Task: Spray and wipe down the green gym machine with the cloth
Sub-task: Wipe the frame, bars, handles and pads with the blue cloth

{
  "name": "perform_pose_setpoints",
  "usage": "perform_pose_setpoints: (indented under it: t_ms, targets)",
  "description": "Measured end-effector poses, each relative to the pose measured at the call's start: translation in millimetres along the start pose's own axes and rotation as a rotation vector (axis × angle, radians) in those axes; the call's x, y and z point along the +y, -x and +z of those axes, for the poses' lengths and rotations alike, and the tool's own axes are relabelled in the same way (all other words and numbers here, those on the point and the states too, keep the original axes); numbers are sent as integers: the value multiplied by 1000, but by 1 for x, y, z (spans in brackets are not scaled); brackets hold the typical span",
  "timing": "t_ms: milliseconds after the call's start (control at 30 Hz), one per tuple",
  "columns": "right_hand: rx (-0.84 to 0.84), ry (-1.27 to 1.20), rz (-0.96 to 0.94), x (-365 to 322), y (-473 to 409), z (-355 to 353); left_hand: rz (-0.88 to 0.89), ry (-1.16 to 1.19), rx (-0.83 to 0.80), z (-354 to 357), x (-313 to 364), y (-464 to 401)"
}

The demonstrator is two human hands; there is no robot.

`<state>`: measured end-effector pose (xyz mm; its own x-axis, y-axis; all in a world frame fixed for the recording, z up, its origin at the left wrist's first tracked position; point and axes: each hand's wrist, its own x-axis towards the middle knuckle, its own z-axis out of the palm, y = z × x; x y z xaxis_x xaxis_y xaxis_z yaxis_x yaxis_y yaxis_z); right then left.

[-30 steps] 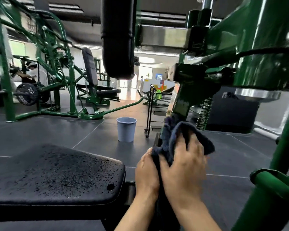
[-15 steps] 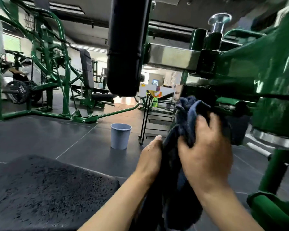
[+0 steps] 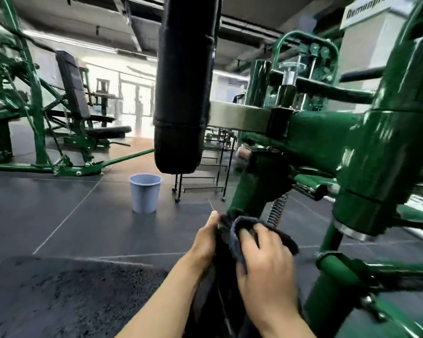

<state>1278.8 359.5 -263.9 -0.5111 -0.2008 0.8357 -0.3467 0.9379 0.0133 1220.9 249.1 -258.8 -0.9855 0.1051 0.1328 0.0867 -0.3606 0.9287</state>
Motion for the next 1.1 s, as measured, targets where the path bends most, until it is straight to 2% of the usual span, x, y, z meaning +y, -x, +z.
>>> perform_pose_setpoints:
  t_ms: [100,200,300,400,467,567,633,667,767,833,933,1000,1100]
  targets:
    - [169,71,-49,-17,-48,-34,-15,-58,-73,-2,12,12]
    - [88,284,-65,-29,-85,-32,-10,-327,-96,-10,13,21]
    - [-56,360,-92,-31,-78,-9,154,-908,-76,-25,1,31]
    - [-255,390,-81,-40,-55,8,97,-1514,-22,-53,-24,42]
    - [-373,411,-85,-43,-45,19,45,-1687,-66,-68,-36,57]
    - [-495,440,-125,-51,-43,13,-4,-1792,-96,-83,-47,73]
    - [-574,479,-180,-55,-53,-3,-14,-1861,-176,-88,-50,81]
    - [-579,533,-229,-53,-63,-10,-15,-1871,-208,-90,-50,84]
    - [-448,595,-197,-53,-99,-23,-15,-1919,-226,-101,-52,85]
    - [-462,670,-168,-54,-110,-25,8,-1932,-201,-108,-51,90]
    - [-537,750,-250,-51,-109,-17,150,-1831,-46,-133,-62,99]
    - [-550,712,-293,-53,-106,-8,23,-1731,-95,-147,-70,107]
    - [-660,609,-285,-63,-85,4,-38,-1683,-86,-156,-82,106]
